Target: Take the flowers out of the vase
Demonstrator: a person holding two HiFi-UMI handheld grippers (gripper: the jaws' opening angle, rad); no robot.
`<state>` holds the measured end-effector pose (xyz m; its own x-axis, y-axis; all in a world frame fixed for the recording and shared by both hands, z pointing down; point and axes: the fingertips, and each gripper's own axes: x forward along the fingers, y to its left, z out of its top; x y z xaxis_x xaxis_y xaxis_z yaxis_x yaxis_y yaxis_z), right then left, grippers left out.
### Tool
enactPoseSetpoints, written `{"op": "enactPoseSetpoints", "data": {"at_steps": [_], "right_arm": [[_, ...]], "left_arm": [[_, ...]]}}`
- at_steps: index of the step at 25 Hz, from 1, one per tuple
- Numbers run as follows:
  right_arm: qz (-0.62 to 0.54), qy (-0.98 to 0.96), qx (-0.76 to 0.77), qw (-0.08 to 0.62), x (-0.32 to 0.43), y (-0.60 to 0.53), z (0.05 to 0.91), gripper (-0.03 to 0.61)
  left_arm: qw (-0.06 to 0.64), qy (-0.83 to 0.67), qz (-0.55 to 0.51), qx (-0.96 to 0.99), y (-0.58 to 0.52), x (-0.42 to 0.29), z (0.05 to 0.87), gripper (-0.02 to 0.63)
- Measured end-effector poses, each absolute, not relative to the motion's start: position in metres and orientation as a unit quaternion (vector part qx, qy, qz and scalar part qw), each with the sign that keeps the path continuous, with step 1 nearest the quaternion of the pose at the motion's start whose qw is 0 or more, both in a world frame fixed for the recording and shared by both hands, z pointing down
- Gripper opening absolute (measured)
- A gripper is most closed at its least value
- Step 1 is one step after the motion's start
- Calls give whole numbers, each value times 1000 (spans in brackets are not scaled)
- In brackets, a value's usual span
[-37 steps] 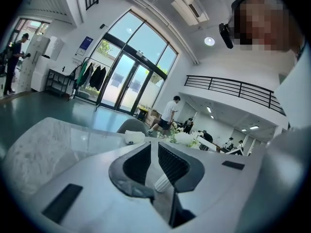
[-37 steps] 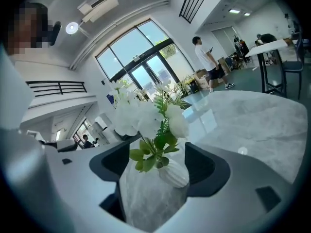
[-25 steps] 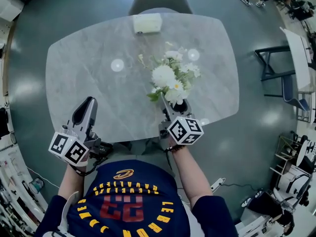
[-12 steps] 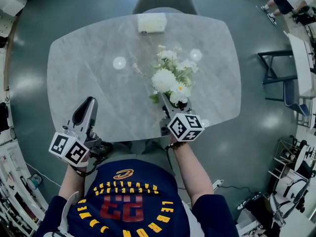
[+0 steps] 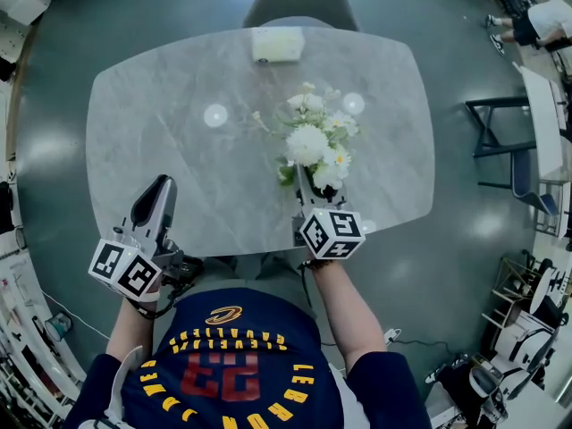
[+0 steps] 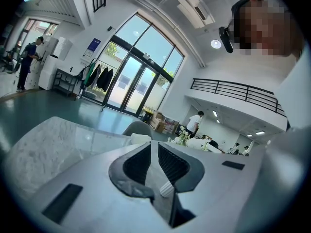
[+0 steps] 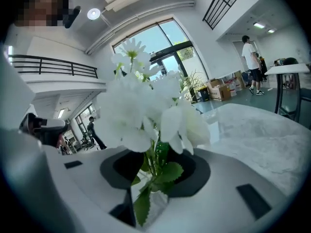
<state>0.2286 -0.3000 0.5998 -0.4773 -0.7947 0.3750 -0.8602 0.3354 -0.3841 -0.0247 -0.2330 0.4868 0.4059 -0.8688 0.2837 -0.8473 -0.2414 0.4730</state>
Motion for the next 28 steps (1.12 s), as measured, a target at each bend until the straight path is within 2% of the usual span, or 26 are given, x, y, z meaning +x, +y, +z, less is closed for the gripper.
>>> {"op": "enactPoseSetpoints", "data": {"at_steps": [4, 28], "right_arm": [[265, -818, 507, 62, 229, -299, 596, 133], [229, -823, 519, 22, 222, -284, 550, 110]], "left_arm": [[285, -546, -21, 788, -232, -24, 484, 49], [263, -554, -39, 789, -197, -44, 465, 49]]}}
